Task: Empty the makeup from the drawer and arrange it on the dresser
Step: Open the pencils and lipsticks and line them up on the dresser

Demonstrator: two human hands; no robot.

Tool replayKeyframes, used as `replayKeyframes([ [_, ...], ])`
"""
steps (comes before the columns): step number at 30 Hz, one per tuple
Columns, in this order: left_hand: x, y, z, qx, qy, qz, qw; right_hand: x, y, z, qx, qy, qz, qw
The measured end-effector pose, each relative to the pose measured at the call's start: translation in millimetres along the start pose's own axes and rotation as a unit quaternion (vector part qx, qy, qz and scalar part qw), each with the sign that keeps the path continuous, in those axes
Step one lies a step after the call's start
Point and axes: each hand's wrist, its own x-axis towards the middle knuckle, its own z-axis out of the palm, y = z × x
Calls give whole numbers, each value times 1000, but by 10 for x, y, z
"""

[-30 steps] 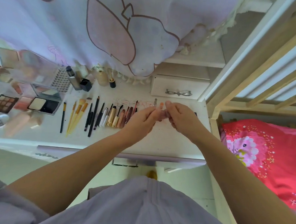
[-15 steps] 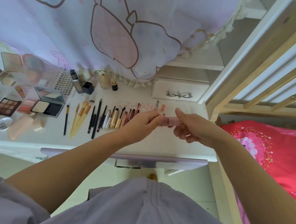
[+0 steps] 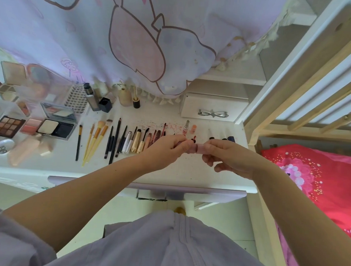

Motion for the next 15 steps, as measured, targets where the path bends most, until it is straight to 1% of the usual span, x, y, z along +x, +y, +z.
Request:
replayKeyframes([
  [1, -1, -19, -4, -2, -2, -5, 1000, 2, -4, 2, 2, -2, -3, 1000],
  [5, 5, -18, 6, 15, -6, 1, 1000, 37, 9, 25, 26, 5, 50, 998],
  [7, -6, -8, 15, 3, -16, 4, 1000, 44, 48, 30, 21, 1, 35, 999],
  [10, -38, 4, 2, -9, -26, -3, 1000, 35, 80, 26, 44, -9, 7, 999],
  [13, -40, -3, 14, -7, -35, -2, 999, 56, 82, 30, 66, -13, 48, 997],
  [15, -26, 3, 36, 4, -37, -3, 999, 68, 98, 45, 47, -20, 67, 996],
])
